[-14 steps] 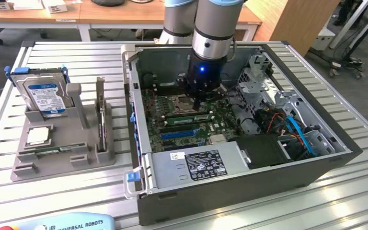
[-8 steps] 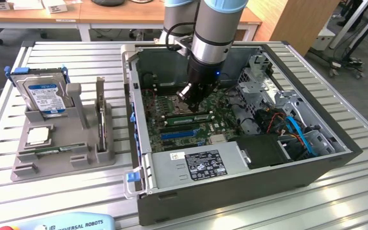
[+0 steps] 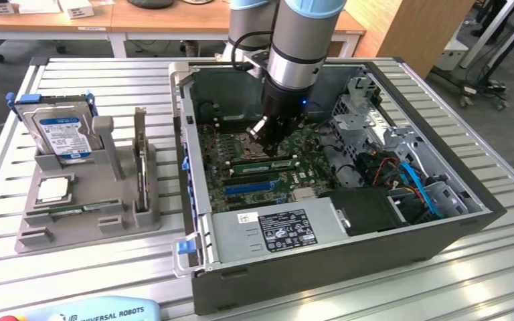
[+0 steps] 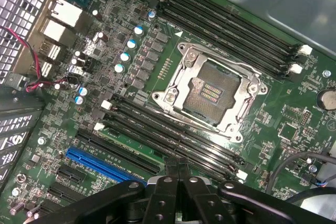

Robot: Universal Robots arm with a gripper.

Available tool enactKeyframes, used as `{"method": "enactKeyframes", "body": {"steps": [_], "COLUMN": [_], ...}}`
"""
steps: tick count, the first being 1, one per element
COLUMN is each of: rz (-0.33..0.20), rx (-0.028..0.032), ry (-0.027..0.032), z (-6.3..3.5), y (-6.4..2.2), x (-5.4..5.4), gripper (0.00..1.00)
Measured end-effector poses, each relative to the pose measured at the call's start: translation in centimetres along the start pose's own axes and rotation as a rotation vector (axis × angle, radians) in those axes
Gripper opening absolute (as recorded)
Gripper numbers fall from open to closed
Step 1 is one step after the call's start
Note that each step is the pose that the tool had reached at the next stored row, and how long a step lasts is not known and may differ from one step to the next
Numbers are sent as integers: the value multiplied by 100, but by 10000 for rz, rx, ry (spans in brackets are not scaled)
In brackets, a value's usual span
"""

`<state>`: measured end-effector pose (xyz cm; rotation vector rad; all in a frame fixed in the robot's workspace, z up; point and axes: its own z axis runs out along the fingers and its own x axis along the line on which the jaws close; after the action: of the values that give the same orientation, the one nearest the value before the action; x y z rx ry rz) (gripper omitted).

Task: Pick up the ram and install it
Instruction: 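Press down the ram until it locks into place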

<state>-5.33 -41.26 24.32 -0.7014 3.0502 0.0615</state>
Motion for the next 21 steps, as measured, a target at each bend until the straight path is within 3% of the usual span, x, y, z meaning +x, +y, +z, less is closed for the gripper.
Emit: {"method": "enactKeyframes", "body": {"steps": [9,21], "rz": [631,2529], "rx": [12,51], "ry": [-22,-90], "z": [0,2], "y": [0,0], "x": [0,0], "gripper": [10,10]}}
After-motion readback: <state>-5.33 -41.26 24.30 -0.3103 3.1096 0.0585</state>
